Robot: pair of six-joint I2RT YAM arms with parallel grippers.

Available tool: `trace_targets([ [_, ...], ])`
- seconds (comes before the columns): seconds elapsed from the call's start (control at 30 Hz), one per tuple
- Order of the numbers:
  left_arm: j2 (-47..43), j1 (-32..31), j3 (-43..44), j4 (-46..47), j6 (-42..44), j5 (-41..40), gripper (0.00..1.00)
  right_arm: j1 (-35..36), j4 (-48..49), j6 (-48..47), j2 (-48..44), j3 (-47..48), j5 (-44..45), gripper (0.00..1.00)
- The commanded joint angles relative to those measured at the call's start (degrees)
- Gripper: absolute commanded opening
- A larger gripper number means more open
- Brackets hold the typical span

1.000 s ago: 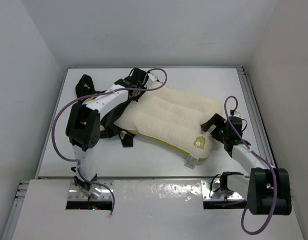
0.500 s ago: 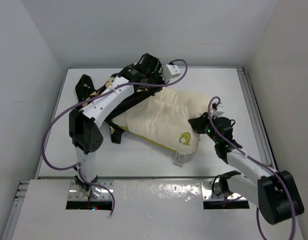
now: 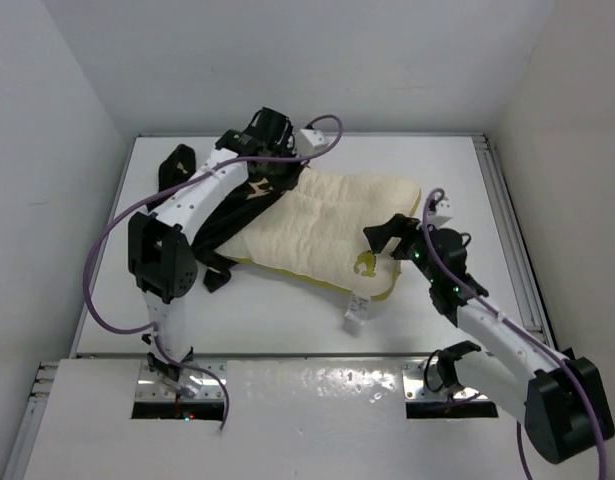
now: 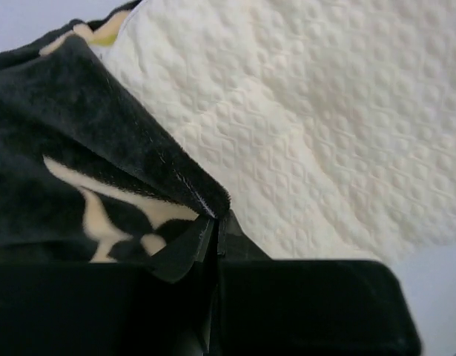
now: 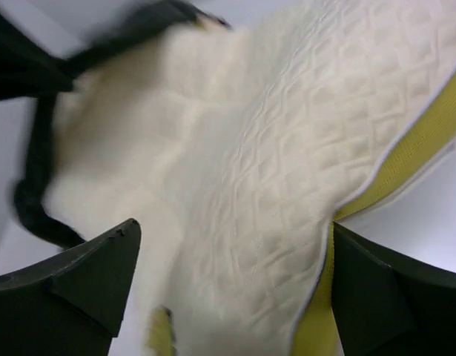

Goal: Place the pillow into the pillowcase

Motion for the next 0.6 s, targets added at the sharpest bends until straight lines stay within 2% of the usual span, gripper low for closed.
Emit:
trace_targets([
  [0.0, -4.84, -0.81, -8.91, -0.40, 3.34, -3.52, 0.00, -1.44, -32.77, -1.65, 2.02, 10.27, 0.67, 0.99],
  [0.1, -9.42, -0.46, -17.10, 1.01, 5.19, -3.97, 0.00, -3.02, -33.63, -9.38, -3.95, 11.43, 10.88, 0.99],
  [0.13, -10.14, -0.29, -18.44, 1.02, 5.98, -4.14, 0.00, -4.77, -32.59, -12.45, -6.93, 11.96, 17.61, 0.99],
  [0.17, -10.75, -0.29, -19.67, 0.15, 6.51, -4.84, 0.00, -6.00, -29.70, -14.31, -7.57, 12.92, 19.42, 0.99],
  [0.2, -10.93, -0.11, -20.04, -0.47, 6.78, -5.11, 0.00, -6.97, -27.06, -16.33, -6.62, 13.46, 17.44, 0.99],
  [0.27, -11.20, 0.33, -19.86, -2.22, 7.13, -4.76, 0.00, -9.88, -22.83, -22.75, -2.07, 17.48, 8.24, 0.86],
  [0.3, -11.29, 0.85, -19.69, -2.76, 7.04, -4.50, 0.00, -10.32, -22.91, -24.24, 5.44, 19.94, -2.42, 0.80],
  [0.33, -11.63, 1.29, -19.60, -3.20, 6.95, -3.63, 0.00, -10.93, -25.34, -26.69, 9.87, 26.40, -8.10, 0.62],
  [0.37, -12.25, 1.64, -19.60, -3.81, 6.95, -3.36, 0.00, -11.20, -27.28, -27.94, 14.52, 30.38, -13.81, 0.55],
  [0.4, -12.60, 2.26, -19.60, -4.08, 6.61, -3.09, 0.00, -11.46, -28.78, -30.91, 23.97, 33.90, -24.05, 0.52],
  [0.43, -13.04, 2.61, -19.60, -4.43, 6.60, -2.22, 0.00, -11.73, -33.32, -32.07, 28.50, 41.25, -27.02, 0.59],
  [0.5, -14.27, 3.67, -19.95, -5.31, 6.34, -1.42, 0.00, -11.64, -36.51, -33.91, 36.94, 47.88, -31.86, 0.68],
  [0.53, -14.62, 3.84, -20.12, -5.49, 6.25, -1.16, 0.00, -10.94, -40.62, -37.41, 44.55, 54.53, -34.50, 0.81],
  [0.57, -15.06, 4.19, -20.56, -4.96, 5.55, -1.68, 0.00, -10.50, -42.05, -38.83, 47.76, 57.38, -35.05, 0.87],
])
